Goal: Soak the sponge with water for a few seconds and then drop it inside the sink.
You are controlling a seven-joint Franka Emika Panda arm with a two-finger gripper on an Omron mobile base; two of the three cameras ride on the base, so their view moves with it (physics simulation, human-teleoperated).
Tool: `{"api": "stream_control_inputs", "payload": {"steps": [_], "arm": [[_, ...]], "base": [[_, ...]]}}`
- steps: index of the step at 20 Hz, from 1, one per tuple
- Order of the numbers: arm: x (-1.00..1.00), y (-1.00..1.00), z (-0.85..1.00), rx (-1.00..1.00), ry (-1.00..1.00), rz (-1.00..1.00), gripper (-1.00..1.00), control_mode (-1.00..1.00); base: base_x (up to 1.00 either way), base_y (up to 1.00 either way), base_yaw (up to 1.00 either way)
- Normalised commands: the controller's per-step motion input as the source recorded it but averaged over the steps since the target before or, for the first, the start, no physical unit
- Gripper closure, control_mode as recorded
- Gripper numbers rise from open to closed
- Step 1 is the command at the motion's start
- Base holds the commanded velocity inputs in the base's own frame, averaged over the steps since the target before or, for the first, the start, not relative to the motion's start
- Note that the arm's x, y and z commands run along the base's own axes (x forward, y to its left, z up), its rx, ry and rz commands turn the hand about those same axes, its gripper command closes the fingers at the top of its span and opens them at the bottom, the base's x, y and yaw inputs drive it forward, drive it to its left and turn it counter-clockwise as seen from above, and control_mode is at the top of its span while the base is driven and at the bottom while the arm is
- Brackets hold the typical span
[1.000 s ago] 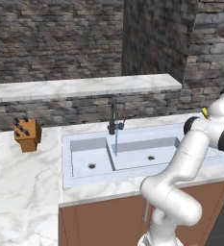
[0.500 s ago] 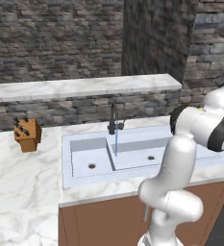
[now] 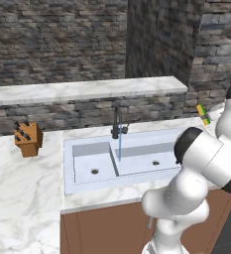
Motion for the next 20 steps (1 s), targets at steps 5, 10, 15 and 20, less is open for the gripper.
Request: {"api": "stream_control_inputs", "payload": {"steps": [5, 10, 15, 20], "arm": [[-0.08, 0.24, 0.01, -0.01, 0.03, 0.04, 1.0, -1.0], [-0.2, 0.54, 0.0, 0.0, 0.03, 0.08, 1.0, -1.0], [-0.06, 0.67, 0.0, -0.03, 0.06, 0.12, 1.0, -1.0], [0.0, 0.46, -0.13, -0.05, 0.01, 0.15, 1.0, -1.0]], "base": [[0.0, 0.0, 0.0], [0.0, 0.0, 0.0], [0.0, 0.0, 0.0], [0.0, 0.0, 0.0]]}}
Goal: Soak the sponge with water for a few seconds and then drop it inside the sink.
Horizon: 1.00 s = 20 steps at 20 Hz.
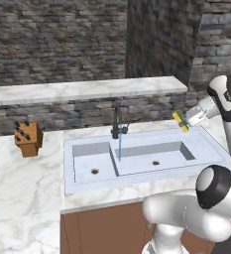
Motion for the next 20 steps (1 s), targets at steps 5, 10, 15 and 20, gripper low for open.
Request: {"api": "stream_control_inputs", "payload": {"steps": [5, 10, 15, 20], "arm": [[0.0, 0.15, -0.23, -0.03, 0.0, 0.12, 1.0, -1.0], [0.0, 0.0, -0.26, 0.0, 0.0, 0.06, 1.0, -1.0], [0.0, 0.0, -0.26, -0.01, 0.0, 0.03, 1.0, -1.0], [0.01, 0.0, -0.3, -0.05, 0.0, 0.0, 1.0, -1.0]], "base": [[0.0, 0.0, 0.0], [0.0, 0.0, 0.0], [0.0, 0.0, 0.0], [0.0, 0.0, 0.0]]}}
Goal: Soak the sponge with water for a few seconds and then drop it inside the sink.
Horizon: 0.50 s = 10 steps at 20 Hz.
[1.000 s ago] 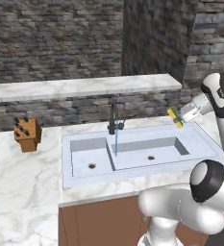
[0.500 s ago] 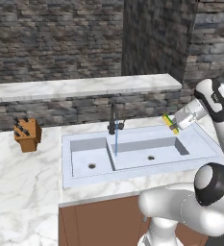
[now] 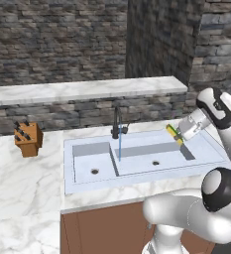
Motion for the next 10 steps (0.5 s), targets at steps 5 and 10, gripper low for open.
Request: {"api": "stream_control_inputs", "payload": {"steps": [5, 10], "arm": [[0.11, 0.13, -0.15, -0.12, 0.0, 0.0, 1.0, -1.0], [0.32, 0.2, -0.02, -0.13, 0.0, 0.0, 1.0, -1.0]], "base": [[0.0, 0.0, 0.0], [0.0, 0.0, 0.0]]}}
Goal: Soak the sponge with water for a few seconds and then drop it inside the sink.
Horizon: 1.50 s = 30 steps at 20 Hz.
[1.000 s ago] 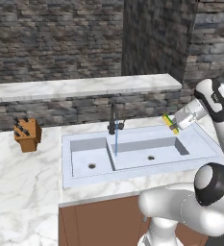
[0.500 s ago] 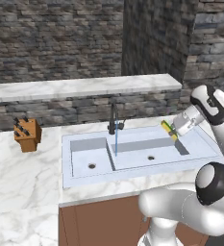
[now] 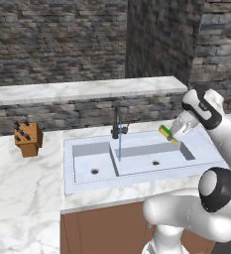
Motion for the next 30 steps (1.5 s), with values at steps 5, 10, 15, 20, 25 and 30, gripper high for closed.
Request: {"api": "stream_control_inputs", "payload": {"steps": [5, 10, 15, 20, 25, 30], "arm": [[0.58, 0.18, -0.31, -0.07, 0.0, 0.03, 1.0, -1.0], [0.36, 0.2, -0.29, -0.01, 0.0, 0.05, 1.0, -1.0], [0.34, 0.15, -0.26, 0.0, 0.0, 0.05, 1.0, -1.0], [0.23, 0.12, -0.38, 0.0, -0.01, 0.05, 1.0, -1.0], [0.17, 0.03, -0.34, 0.0, 0.0, 0.06, 1.0, -1.0], [0.08, 0.02, -0.25, 0.0, 0.0, 0.06, 1.0, -1.0]], "base": [[0.0, 0.0, 0.0], [0.0, 0.0, 0.0], [0.0, 0.0, 0.0], [0.0, 0.0, 0.0], [0.0, 0.0, 0.0], [0.0, 0.0, 0.0]]}}
